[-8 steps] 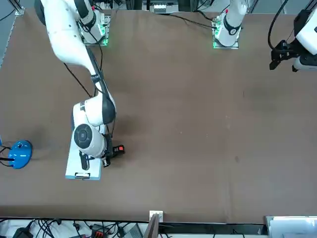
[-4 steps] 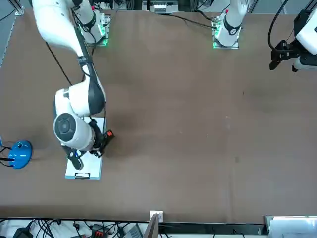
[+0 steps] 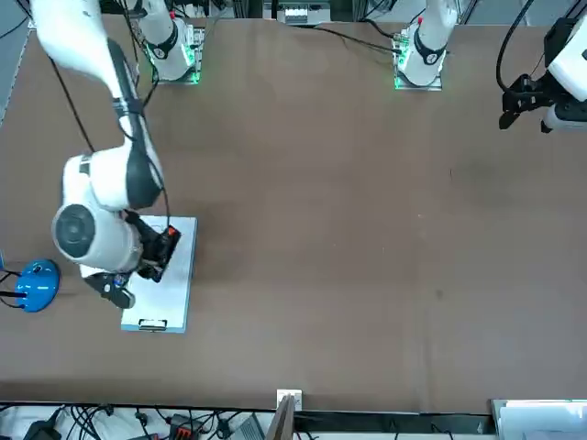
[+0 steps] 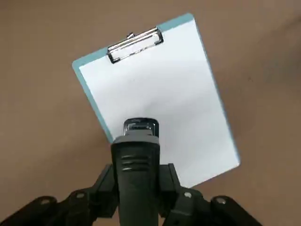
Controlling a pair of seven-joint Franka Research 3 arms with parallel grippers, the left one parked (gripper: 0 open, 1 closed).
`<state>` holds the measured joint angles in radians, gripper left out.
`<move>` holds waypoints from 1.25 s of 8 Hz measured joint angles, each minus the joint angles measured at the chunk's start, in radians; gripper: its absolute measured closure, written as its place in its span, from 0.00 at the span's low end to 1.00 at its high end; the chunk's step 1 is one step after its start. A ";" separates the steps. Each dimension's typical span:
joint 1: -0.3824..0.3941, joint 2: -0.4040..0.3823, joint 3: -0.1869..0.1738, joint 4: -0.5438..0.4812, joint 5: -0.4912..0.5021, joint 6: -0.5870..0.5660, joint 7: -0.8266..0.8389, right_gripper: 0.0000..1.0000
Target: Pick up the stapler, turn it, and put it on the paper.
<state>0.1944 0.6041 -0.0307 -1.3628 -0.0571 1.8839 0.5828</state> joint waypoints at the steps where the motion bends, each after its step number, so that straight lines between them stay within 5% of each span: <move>1: -0.013 -0.017 0.000 -0.059 0.000 0.068 -0.077 0.58; 4: -0.018 -0.031 0.001 -0.248 -0.001 0.333 -0.298 0.58; 7: -0.045 -0.023 0.000 -0.289 -0.003 0.373 -0.484 0.58; 10: -0.057 -0.008 0.000 -0.292 -0.003 0.398 -0.499 0.58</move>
<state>0.1372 0.5958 -0.0302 -1.6543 -0.0604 2.2820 0.0840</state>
